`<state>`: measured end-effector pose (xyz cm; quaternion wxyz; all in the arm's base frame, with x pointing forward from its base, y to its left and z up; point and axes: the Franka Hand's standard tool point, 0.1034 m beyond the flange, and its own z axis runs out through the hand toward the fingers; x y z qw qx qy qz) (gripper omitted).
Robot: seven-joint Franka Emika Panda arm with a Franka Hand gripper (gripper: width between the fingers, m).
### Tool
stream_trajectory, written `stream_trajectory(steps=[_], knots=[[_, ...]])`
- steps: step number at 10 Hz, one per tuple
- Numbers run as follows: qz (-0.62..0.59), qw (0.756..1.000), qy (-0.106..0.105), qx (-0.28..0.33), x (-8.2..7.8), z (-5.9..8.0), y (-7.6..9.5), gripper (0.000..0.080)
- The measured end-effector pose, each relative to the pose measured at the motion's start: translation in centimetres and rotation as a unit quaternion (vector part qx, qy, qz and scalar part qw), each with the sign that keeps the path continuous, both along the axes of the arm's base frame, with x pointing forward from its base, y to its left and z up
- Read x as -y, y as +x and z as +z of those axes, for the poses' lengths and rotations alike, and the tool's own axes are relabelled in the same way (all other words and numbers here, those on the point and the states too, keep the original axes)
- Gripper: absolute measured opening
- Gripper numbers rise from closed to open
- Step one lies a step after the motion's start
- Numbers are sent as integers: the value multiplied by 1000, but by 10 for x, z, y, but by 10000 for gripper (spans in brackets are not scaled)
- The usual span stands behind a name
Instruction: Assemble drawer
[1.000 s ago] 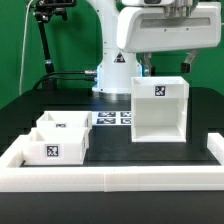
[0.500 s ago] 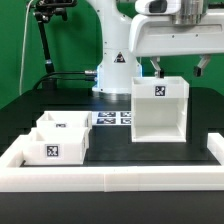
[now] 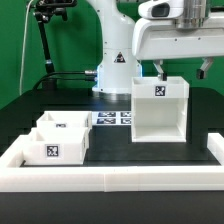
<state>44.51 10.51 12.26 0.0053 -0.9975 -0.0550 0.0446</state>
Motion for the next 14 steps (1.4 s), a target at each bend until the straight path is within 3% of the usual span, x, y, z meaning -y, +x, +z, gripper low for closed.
stream_trajectory(steps=[7,10,11,12,14], knots=[[-39,999,11,-11,1,-23,-20,650],[-38,999,11,-11,1,-23,-20,240],[-38,999,11,-11,1,-23,-20,240],[-38,999,11,-11,1,-23,-20,71],[-38,999,11,-10,1,-23,-20,37]])
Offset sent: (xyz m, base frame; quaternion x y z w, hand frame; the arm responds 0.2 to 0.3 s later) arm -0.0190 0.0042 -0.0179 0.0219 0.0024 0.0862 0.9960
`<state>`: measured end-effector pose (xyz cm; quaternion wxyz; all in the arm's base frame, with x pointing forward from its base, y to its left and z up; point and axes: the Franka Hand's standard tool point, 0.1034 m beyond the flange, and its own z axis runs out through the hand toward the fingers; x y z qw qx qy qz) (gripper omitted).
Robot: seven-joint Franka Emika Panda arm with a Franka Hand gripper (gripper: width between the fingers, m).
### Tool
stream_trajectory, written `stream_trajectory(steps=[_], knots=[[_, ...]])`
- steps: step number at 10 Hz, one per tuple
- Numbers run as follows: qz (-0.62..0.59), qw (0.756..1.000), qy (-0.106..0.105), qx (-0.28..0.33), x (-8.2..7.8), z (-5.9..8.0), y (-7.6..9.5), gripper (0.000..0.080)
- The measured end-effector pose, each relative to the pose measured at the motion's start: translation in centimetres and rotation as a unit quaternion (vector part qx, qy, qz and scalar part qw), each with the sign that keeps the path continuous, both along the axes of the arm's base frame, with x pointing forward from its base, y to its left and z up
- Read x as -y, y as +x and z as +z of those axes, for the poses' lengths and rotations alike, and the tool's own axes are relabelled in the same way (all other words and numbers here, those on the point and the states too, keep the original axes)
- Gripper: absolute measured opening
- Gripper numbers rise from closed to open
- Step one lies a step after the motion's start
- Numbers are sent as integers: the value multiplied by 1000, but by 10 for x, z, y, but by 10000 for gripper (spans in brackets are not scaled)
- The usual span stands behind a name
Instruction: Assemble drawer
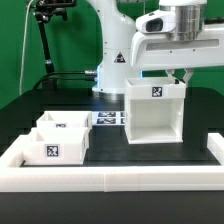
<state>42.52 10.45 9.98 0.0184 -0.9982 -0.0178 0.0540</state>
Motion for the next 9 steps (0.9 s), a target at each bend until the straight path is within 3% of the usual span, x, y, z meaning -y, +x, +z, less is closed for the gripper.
stream_trajectory(steps=[7,9], knots=[[1,1000,0,0,0,0,2,37],[1,1000,6,7,2,2,33,37]])
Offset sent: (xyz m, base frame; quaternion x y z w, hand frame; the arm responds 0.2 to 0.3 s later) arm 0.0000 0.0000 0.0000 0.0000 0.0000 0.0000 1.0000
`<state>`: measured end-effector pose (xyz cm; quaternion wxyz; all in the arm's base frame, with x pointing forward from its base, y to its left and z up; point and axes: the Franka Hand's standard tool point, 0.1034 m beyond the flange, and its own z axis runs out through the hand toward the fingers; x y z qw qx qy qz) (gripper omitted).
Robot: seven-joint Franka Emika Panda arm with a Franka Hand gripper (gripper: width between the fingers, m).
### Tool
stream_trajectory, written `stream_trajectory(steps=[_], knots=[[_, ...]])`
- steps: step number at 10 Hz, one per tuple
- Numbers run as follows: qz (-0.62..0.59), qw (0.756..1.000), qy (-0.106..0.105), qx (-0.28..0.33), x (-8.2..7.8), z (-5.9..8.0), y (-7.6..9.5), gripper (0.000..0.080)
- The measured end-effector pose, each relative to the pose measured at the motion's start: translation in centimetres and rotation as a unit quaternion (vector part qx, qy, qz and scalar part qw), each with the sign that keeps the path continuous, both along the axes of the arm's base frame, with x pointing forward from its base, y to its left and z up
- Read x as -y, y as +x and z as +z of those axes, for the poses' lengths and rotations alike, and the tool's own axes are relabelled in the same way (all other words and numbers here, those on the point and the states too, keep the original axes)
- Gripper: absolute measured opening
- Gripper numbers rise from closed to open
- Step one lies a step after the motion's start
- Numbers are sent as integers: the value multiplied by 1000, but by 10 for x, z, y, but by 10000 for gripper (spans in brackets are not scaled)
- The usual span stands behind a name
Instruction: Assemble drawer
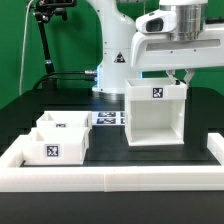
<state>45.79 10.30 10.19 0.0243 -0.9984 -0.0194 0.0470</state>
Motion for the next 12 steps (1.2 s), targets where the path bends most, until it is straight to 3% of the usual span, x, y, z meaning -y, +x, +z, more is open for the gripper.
stream_trajectory(steps=[4,5,12], knots=[[8,999,11,31,14,-1,77,38],[16,999,11,38,18,-1,85,38],[-59,998,7,35,15,1,85,38]])
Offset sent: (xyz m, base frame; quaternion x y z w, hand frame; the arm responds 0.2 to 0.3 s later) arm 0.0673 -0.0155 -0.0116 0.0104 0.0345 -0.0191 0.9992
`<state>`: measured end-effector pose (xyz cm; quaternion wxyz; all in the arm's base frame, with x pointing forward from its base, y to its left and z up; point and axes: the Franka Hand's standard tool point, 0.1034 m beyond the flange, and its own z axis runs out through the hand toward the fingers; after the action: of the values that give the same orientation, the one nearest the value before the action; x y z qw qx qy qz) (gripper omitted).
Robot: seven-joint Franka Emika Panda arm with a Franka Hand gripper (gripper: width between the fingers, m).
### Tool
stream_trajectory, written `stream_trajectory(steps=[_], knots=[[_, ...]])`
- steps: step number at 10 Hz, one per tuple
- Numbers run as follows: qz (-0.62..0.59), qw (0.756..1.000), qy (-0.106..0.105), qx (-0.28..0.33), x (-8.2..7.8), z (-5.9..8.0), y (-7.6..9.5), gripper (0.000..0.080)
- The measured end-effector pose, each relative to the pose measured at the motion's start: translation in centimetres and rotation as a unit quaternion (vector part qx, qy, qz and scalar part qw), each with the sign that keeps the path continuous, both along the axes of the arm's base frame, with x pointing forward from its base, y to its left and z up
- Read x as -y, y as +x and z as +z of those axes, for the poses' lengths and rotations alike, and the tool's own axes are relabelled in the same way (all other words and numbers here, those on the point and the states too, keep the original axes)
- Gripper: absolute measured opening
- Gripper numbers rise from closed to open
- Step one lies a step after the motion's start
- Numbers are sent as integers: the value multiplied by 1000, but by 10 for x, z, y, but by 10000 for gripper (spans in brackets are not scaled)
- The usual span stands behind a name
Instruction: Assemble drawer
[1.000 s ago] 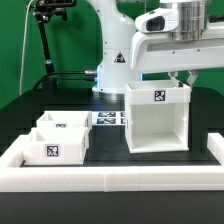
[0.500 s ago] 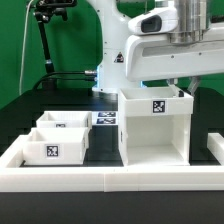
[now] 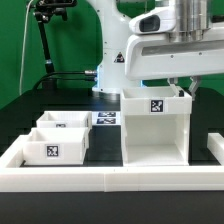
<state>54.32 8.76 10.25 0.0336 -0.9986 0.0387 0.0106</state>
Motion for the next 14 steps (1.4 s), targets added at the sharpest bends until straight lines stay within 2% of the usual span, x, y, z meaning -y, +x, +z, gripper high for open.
stream_trajectory(steps=[2,5,11,13,14], knots=[[-75,997,4,-4,2,0,7,38],[-220,976,8,-3,9,2,23,38],[-361,932,18,-20,1,2,22,38],[-504,862,34,-41,2,1,23,38],[-538,841,32,-48,0,1,22,38]])
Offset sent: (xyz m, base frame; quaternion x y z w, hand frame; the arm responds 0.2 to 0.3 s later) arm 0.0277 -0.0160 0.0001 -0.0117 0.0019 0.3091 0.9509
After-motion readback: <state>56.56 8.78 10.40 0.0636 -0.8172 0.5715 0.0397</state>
